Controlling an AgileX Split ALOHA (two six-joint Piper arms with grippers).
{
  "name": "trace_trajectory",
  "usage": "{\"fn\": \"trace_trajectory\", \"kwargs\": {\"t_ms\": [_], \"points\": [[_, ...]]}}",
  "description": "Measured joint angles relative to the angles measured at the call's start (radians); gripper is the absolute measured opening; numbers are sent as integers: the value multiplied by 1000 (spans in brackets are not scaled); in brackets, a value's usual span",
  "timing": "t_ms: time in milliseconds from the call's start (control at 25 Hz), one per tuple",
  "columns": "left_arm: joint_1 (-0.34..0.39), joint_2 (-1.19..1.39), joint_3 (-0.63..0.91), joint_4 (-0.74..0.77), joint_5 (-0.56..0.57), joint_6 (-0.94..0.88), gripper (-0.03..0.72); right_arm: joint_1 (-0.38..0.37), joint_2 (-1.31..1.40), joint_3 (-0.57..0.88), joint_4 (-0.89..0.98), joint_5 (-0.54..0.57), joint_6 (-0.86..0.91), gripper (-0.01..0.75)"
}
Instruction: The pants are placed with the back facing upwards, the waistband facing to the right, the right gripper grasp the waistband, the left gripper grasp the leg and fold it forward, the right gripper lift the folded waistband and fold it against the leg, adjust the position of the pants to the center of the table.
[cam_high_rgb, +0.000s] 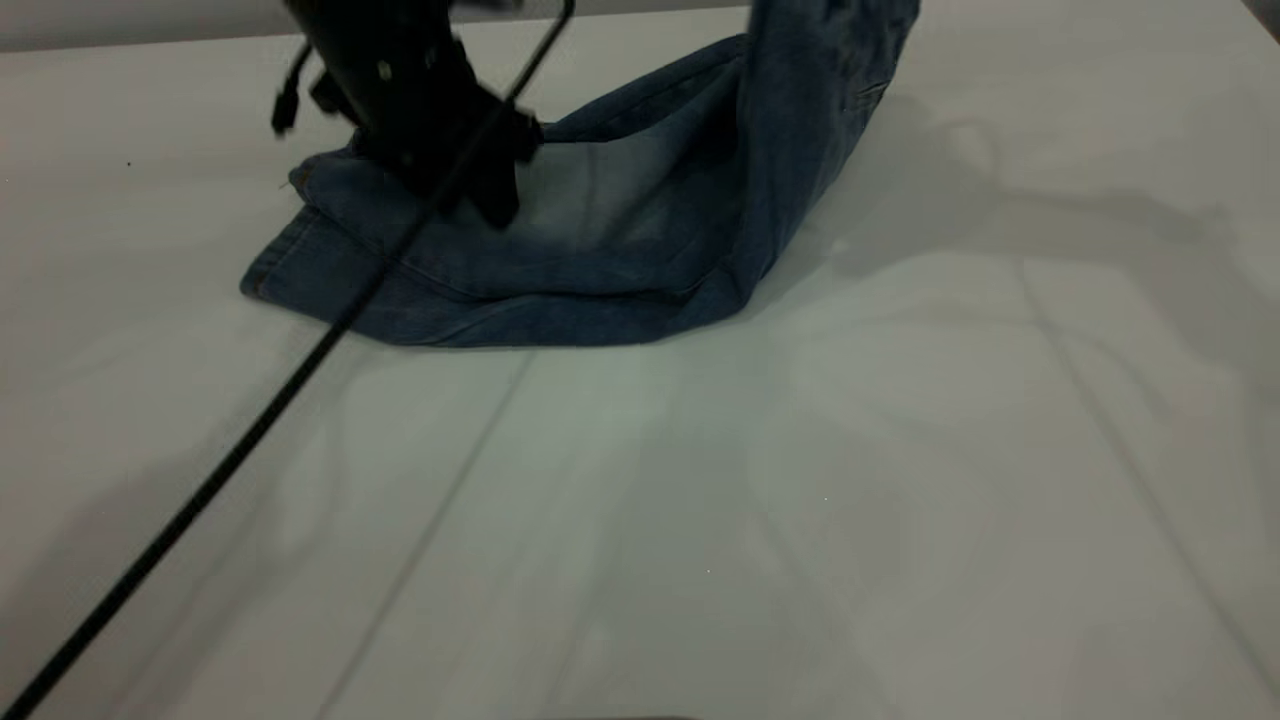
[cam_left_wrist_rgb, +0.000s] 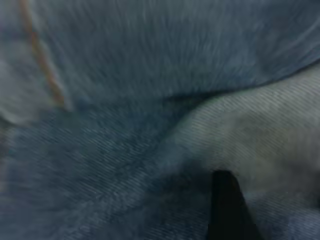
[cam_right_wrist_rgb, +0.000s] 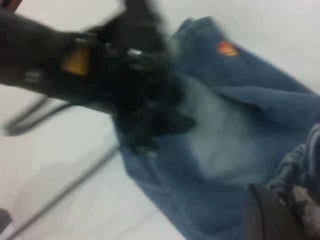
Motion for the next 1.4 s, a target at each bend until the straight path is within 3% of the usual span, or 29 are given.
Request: {"fn": "trace_trajectory", "kwargs": {"t_ms": [320, 600, 840, 1120, 1280, 1400], "points": [[0, 19, -29, 3, 16, -3, 380, 114, 0, 0, 126, -10, -77, 27], [0, 40, -179, 13, 207, -34, 380, 193, 0, 0, 231, -15, -139, 27], [0, 40, -325, 80, 360, -35, 380, 223, 0, 0, 322, 8, -179, 27], [0, 40, -549, 323, 593, -126, 380, 223, 0, 0, 330, 7, -184, 27], [1, 40, -589, 381, 648, -180, 380, 223, 0, 0, 274, 5, -132, 42], [1, 45, -589, 383, 656, -187, 380, 223, 7, 0, 210, -6, -78, 97]]}}
